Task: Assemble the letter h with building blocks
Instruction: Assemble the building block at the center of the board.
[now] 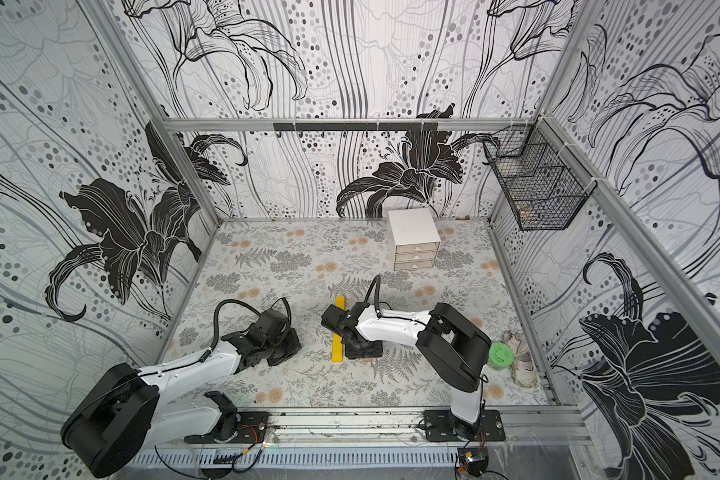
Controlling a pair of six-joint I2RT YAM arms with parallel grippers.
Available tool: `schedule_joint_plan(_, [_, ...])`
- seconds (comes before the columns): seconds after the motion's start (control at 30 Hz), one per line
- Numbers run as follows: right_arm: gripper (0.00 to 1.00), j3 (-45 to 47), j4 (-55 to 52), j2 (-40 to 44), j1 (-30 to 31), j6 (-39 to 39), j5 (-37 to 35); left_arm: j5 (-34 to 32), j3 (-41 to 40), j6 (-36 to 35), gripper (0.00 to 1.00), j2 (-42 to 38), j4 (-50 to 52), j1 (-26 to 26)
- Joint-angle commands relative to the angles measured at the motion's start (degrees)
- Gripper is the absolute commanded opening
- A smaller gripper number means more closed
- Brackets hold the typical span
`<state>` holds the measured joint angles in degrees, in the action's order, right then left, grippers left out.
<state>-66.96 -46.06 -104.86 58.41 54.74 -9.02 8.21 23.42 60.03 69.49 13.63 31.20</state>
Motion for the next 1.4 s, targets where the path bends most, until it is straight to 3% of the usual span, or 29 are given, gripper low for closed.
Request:
schedule_joint_plan(0.0, [0.58, 0.20, -1.39, 2.71, -0.12, -0.53, -1.00, -0.65, 0.68, -0.26, 0.06, 0.90, -0.09, 0.20])
schedule_joint_plan(0.27, [0.67, -0.83, -4.63, 8.74, 3.15, -1.06, -5.37, -0.30, 0.87, -0.60, 0.06, 1.02, -0.18, 0.24])
schedule_joint_plan(0.33, [0.64, 0.72, -4.83, 11.76, 4.07, 0.18, -6.63, 0.00, 0.82, -0.59, 0.06, 0.97, -0.50, 0.31])
schedule_joint_plan(0.47, [0.46, 6.16, -4.59, 17.80, 6.86, 4.57, -9.28, 0.88, -0.49, -0.38, 0.06, 0.08, -1.72, 1.47])
schedule_joint_plan(0.67, [0.42, 14.26, -3.57, 22.08, 10.42, 11.41, -9.97, 2.10, -1.78, -0.61, 0.11, -2.59, -2.71, 5.41])
schedule_joint_plan(0.97, [0.42, 17.22, 0.80, 19.11, 10.41, 13.77, -8.19, 2.51, -4.71, 0.78, 0.44, -12.97, 4.24, 16.49])
schedule_joint_plan(1.1, [0.42, 17.84, 3.02, 18.04, 10.36, 13.84, -8.12, 1.68, -4.92, 2.01, 0.46, -12.36, 3.72, 19.65])
schedule_joint_plan(1.37, [0.43, 15.80, 5.19, 13.18, 9.47, 12.10, -6.81, 0.52, -4.02, 2.05, 0.42, -10.09, 2.86, 20.19])
